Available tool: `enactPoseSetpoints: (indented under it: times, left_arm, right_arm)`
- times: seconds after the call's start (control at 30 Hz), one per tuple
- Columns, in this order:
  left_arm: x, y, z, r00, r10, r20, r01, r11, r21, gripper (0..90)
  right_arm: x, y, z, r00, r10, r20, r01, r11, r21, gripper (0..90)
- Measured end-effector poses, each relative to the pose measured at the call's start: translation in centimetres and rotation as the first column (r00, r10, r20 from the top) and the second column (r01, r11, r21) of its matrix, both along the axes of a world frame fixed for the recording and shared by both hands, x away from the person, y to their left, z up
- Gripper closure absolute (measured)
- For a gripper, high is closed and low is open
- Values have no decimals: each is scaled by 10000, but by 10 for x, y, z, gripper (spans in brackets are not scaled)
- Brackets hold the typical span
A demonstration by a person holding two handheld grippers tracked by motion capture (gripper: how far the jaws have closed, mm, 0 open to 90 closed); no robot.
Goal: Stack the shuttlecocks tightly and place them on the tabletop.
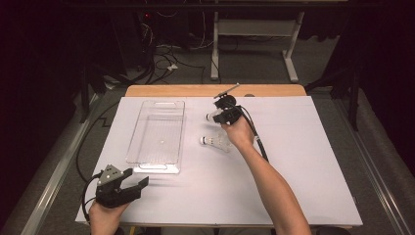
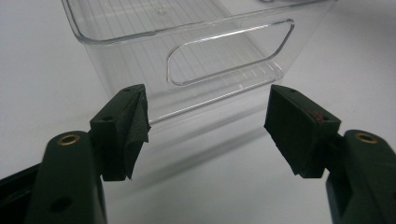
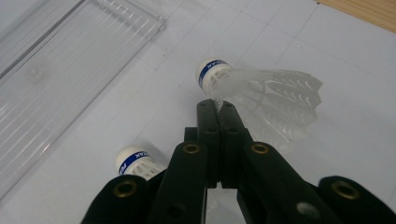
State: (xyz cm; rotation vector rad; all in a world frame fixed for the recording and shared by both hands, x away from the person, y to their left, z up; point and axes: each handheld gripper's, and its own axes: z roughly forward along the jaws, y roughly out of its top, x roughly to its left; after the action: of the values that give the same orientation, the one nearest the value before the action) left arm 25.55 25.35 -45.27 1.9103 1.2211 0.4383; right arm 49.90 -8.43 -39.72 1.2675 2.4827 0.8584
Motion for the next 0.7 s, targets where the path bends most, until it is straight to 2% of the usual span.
enactPoseSetpoints:
  times: [0.7]
  left_arm:
    - [1, 1, 0, 10000, 25, -25, -25, 10000, -4, 313]
  right_arm:
    - [-3, -21, 2, 9999, -145, 10, 145, 9999, -2, 900]
